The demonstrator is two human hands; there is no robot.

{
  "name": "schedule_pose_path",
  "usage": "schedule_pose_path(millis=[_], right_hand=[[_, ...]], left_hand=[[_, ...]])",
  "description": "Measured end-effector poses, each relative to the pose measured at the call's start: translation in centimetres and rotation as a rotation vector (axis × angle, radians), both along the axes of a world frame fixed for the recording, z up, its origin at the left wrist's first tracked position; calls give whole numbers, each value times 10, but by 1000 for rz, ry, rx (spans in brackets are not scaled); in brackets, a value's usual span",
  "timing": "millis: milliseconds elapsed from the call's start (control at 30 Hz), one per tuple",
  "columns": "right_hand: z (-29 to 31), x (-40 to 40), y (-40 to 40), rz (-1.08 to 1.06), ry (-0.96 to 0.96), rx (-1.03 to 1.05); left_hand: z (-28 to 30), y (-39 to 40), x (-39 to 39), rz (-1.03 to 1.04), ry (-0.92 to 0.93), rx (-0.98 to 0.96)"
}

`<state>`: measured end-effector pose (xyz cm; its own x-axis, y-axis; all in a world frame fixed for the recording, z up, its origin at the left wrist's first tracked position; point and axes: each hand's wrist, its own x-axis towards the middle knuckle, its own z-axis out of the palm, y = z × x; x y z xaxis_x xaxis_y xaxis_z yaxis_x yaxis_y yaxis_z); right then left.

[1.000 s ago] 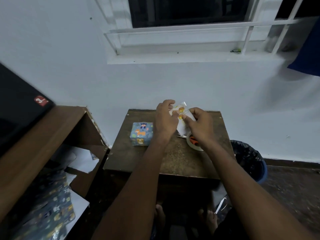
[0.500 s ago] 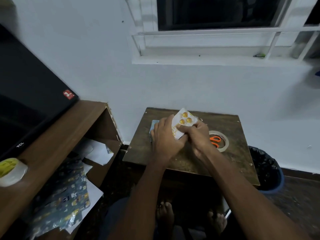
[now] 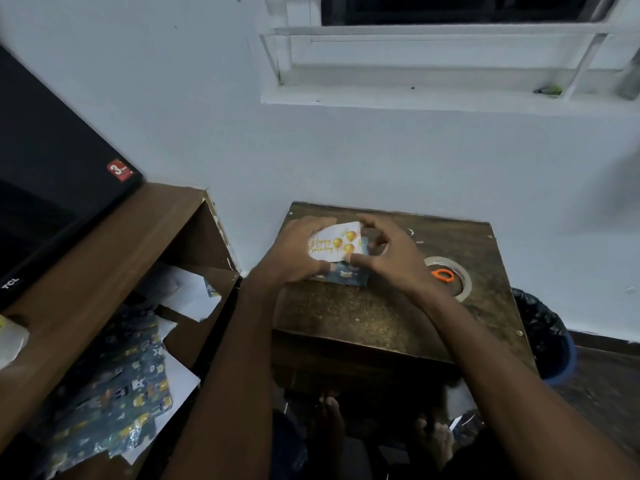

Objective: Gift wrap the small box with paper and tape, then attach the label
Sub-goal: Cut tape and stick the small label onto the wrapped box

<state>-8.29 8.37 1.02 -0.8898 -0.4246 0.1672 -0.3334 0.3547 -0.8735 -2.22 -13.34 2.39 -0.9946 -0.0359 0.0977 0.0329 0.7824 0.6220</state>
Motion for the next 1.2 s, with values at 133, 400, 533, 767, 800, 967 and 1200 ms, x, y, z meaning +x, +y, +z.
schedule_pose_path(millis=[133,400,533,767,800,967,1200], right_hand=[[-2,-4,1,50,78,188],[-3,-8,1,88,130,250],[-4,-10,0,113,121,274],[1,-10,1,112,122,283],[2,-10,2,115,126,288],[5,-22,18,104,131,306],[4,-30,38,94,114,378]], left_hand=[[0,-3,-7,-46,-61,6],[-2,-10,-9,-82,-116,94],[-4,-12,-8,-62,-105,99],[-8,-18,-2,15,-57,142],[-8,-17,-2,17,-46,145],[-10,0,-6,20,6,165],[-16,23,-13,29,57,154]])
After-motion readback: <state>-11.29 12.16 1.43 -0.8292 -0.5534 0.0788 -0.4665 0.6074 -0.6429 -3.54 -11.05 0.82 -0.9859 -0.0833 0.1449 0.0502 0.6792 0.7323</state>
